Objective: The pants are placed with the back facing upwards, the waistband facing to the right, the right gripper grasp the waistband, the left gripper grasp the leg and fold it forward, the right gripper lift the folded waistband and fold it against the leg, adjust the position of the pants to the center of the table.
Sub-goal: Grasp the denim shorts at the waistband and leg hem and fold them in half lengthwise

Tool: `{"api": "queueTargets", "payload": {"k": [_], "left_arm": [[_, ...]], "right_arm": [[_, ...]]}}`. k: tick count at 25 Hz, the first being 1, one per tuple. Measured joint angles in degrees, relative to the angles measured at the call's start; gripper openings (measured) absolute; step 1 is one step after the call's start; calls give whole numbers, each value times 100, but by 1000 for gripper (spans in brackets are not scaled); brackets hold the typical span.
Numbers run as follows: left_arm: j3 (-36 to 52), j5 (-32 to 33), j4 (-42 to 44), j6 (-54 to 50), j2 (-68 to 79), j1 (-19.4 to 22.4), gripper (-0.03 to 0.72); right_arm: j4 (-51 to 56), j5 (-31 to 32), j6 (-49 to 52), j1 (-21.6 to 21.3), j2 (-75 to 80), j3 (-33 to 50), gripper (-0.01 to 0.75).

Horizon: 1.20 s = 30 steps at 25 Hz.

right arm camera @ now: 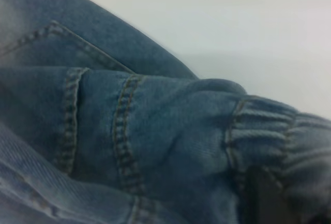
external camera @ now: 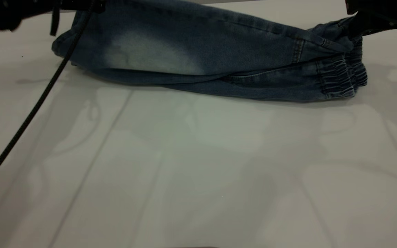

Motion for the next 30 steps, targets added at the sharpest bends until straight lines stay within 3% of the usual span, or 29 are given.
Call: {"api": "queueTargets", "payload": {"k": [3,7,10,15,20,25,30], "left_arm": [[0,-160,-83,2,53,0,128],[-6,74,-412,9,53,0,280],[-6,405,-833,20,53,0,398],[-6,1653,-1279,20,-86,0,497],[-325,4210,-1292,15,-573,0,507],[-1143,6518,-1292,15,-760,0,507],[-1702,7689,-1381,15,-760,0,507]], "right_arm": [[5,-7,0,0,0,-7,317],[5,-34,46,0,0,-11,566],[5,-252,418,0,0,-11,666],[12,-400,782,0,-9,-11,665],[12,-192,1302,0,-96,24,626],[-202,345,1492,0,-104,128,610],[-333,1488,1382,0,-104,131,593]]}}
